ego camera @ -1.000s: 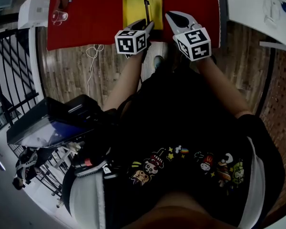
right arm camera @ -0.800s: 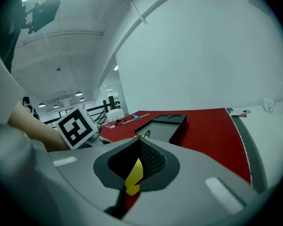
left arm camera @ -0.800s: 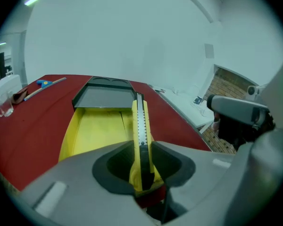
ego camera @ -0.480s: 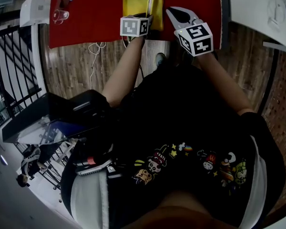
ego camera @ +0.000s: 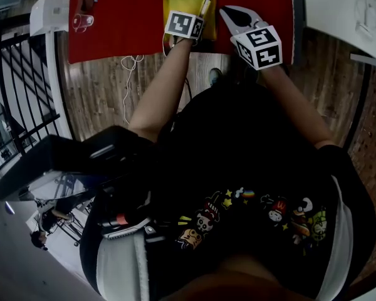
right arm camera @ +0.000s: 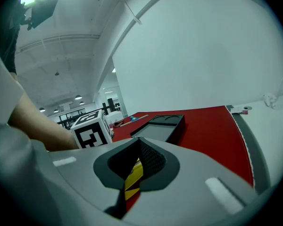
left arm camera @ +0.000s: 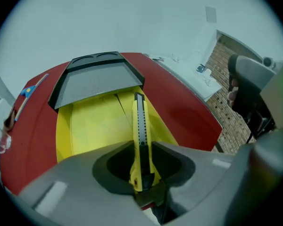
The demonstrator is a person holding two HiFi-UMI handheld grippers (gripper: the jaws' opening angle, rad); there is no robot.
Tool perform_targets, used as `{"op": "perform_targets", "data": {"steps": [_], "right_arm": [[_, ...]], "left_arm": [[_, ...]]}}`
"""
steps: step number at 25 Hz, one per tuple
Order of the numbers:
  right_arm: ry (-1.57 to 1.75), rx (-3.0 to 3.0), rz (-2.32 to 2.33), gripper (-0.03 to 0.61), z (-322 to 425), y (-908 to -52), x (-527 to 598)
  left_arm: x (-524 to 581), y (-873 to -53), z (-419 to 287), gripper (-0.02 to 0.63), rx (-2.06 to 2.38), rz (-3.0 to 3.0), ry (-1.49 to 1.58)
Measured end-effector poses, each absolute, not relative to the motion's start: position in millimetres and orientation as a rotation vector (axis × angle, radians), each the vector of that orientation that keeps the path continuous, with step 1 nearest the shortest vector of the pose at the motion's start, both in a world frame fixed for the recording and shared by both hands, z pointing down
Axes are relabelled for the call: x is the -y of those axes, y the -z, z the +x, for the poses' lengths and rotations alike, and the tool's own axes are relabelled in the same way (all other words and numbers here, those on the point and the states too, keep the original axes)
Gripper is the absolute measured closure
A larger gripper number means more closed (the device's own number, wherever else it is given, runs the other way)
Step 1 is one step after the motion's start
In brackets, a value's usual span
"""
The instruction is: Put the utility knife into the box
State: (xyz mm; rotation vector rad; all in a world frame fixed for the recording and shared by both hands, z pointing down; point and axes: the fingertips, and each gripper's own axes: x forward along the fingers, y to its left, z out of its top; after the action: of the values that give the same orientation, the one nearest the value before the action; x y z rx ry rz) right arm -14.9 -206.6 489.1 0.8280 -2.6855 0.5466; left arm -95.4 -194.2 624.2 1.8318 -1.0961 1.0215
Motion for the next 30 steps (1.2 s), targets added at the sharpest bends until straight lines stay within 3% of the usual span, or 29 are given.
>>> {"op": "perform_targets", "data": {"steps": [26,30], "right_arm": [[-0.534,2.658,0.82,0.554,-14.3,-496.0,204.4],[-0.533,2.653,0.825,0.554,-12.9,-494.0,203.6]], "left_arm": [[193.9,-659.1,-100.9,0.495,0.977,1.783,-1.138],[200.8,-642.0,-94.0,0.462,1.016,1.881,-1.105]]}}
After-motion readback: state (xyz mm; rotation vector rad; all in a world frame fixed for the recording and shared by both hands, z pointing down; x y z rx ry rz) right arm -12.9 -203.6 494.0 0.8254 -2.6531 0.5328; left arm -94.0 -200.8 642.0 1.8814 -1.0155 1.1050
